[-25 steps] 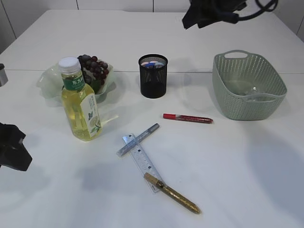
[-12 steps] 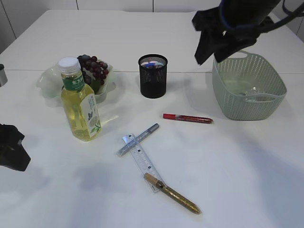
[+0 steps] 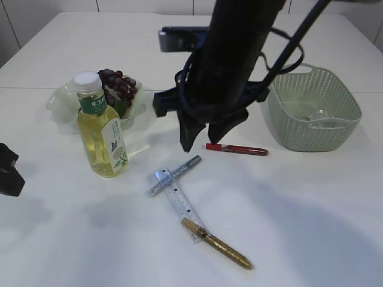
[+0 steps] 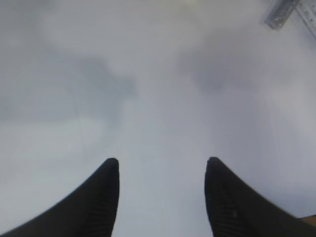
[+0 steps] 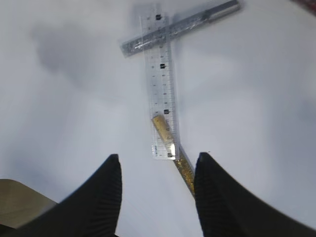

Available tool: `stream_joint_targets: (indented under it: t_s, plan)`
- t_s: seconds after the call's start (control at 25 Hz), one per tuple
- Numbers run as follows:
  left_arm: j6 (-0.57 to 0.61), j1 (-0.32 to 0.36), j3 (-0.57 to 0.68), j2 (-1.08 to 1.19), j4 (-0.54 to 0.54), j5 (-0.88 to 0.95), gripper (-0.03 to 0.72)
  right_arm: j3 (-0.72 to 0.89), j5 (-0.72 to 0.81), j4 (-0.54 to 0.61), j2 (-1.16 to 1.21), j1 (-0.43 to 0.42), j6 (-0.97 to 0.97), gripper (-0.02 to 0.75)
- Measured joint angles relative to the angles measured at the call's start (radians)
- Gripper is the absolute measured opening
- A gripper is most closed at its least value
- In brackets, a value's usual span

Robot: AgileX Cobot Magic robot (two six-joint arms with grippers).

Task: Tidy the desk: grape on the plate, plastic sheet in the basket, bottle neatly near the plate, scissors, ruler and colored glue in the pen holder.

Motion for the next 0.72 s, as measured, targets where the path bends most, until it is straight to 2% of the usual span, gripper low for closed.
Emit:
stream_joint_targets:
  t_s: [0.28, 0.44, 0.72]
  plan:
    - [0.000, 0.102, 0.000, 0.000, 0.016, -0.009, 0.406, 0.000, 0.000, -0.010, 0.120, 0.062, 0.039, 0.386]
    - [0.000, 0.106, 0.000, 0.000, 0.027, 0.000, 0.406, -0.004, -0.019, -0.051, 0.172, 0.087, 0.042, 0.391]
    - [0.004, 0.106, 0.000, 0.000, 0.028, 0.011, 0.406, -0.100, -0.025, -0.105, 0.280, 0.096, 0.045, 0.481]
